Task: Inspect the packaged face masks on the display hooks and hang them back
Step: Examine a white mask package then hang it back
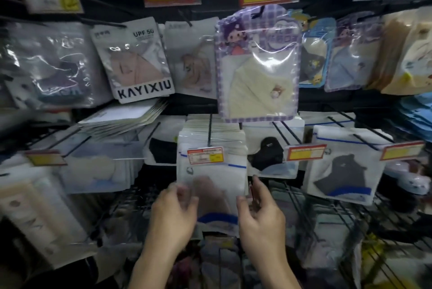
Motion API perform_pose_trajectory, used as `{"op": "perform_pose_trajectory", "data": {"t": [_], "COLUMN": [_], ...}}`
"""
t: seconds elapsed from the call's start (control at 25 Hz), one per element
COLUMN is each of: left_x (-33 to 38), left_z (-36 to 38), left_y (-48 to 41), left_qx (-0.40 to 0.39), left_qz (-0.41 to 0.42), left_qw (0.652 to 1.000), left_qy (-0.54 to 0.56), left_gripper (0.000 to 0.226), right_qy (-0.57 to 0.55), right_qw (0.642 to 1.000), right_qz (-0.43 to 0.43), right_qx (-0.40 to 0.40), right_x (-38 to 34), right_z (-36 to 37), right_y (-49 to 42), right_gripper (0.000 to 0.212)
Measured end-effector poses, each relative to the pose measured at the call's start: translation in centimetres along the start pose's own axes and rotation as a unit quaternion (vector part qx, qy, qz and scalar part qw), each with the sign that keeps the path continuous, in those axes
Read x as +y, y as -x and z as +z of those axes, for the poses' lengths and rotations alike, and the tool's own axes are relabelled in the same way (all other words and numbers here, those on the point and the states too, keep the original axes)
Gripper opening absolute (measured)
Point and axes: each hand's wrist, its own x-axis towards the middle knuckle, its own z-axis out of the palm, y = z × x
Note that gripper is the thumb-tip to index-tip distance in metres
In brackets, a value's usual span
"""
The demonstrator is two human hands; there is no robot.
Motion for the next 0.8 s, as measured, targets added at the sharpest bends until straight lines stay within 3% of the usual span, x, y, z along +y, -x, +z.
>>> {"op": "perform_pose_trajectory", "data": {"t": [0.12,0.2,0.36,0.48,0.68,0.8], "left_x": [-0.5,0.3,0.4,-0.2,-1.3,-1.5], "left_z": [-0.6,-0.6,0.2,0.0,-0.7,-1.5], "left_y": [-1.7,-2.1,-2.7,-2.9,-3.0,-3.1], "left_qx": [0.031,0.014,-0.012,0.015,0.089,0.093], "left_qz": [-0.005,0.017,0.036,0.037,0.052,0.058], "left_qw": [0.997,0.995,0.987,0.989,0.978,0.970], "left_qy": [0.077,0.097,0.156,0.142,0.181,0.219], "left_gripper": [0.065,0.075,0.066,0.063,0.034,0.021], "right_qy": [0.011,0.003,-0.007,-0.004,0.005,0.002], "right_qw": [1.000,1.000,1.000,1.000,1.000,0.999], "right_qz": [-0.006,0.004,0.021,0.011,-0.006,-0.015], "right_qx": [-0.011,-0.008,0.010,0.018,0.019,0.047], "right_x": [-2.0,-3.0,-3.6,-3.8,-3.9,-3.9], "right_z": [1.9,2.8,4.2,4.4,4.6,4.7], "right_y": [0.7,0.8,0.9,1.5,2.0,2.1], "right_gripper": [0.073,0.074,0.068,0.059,0.060,0.052]}}
